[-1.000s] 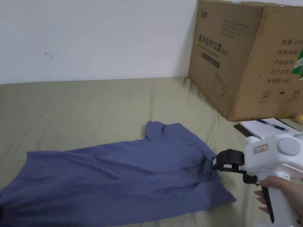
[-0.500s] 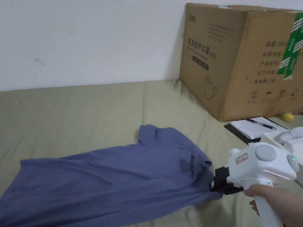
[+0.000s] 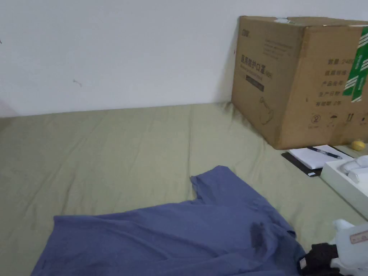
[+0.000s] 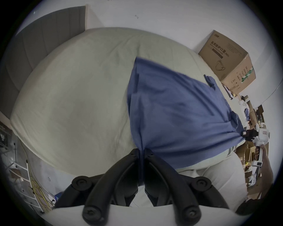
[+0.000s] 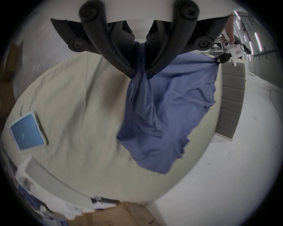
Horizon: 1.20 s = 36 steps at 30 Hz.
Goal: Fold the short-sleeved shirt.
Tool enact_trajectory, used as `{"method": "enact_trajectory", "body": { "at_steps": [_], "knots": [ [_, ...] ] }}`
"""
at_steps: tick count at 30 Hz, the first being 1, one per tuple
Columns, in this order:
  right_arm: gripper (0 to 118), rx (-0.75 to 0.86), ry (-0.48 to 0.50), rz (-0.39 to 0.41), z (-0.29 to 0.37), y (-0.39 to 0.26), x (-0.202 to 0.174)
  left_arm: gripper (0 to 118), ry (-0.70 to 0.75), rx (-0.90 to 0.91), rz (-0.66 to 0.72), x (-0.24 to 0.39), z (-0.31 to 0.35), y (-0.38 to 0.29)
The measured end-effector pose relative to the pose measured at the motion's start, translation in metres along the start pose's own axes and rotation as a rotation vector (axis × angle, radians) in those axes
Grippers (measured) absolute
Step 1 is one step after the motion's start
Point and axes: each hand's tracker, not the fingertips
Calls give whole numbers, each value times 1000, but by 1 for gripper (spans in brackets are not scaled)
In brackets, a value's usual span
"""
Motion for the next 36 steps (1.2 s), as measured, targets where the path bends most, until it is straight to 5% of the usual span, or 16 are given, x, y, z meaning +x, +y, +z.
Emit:
{"method": "enact_trajectory", "body": {
  "at_steps": [2, 4, 6, 7, 13, 16, 17, 19, 20, 21, 22, 24, 28, 32, 36],
  "knots": [
    [19, 7, -36, -11, -8, -8, 5, 10, 28, 32, -8, -4, -7, -9],
    [52, 61, -128, 43, -3, -1, 10, 48, 135, 124, -54, -1, 2, -12],
    [110, 139, -137, 110, 12, -2, 2, 109, 189, 184, -96, 3, 18, -11],
    [118, 172, -126, 135, 21, -2, -4, 118, 173, 236, -128, 7, 30, -11],
    [113, 429, 26, 237, 87, -36, -82, 118, 47, 494, -199, 50, 93, -6],
    [97, 684, 110, 360, 102, -68, -111, 104, -73, 680, -176, 73, 106, -21],
    [86, 772, 116, 399, 105, -82, -120, 84, -82, 755, -195, 75, 104, -28],
    [35, 853, 117, 474, 105, -104, -138, 5, -21, 852, -208, 89, 99, -41],
    [7, 877, 94, 501, 101, -110, -144, 0, 49, 868, -202, 95, 95, -44],
    [0, 909, 51, 523, 98, -117, -152, 0, 103, 871, -193, 95, 85, -48],
    [0, 939, -9, 527, 95, -124, -158, 0, 75, 882, -177, 95, 83, -48],
    [0, 920, 31, 518, 88, -121, -156, 0, -11, 897, -145, 93, 83, -46],
    [0, 862, 1, 557, 84, -108, -166, 0, 30, 894, -130, 82, 95, 5],
    [0, 828, 19, 585, 76, -93, -172, 0, -167, 464, -53, 49, 87, 123],
    [0, 724, 20, 618, 50, -70, -184, 0, -187, -12, 20, 7, 9, 223]
  ]
}}
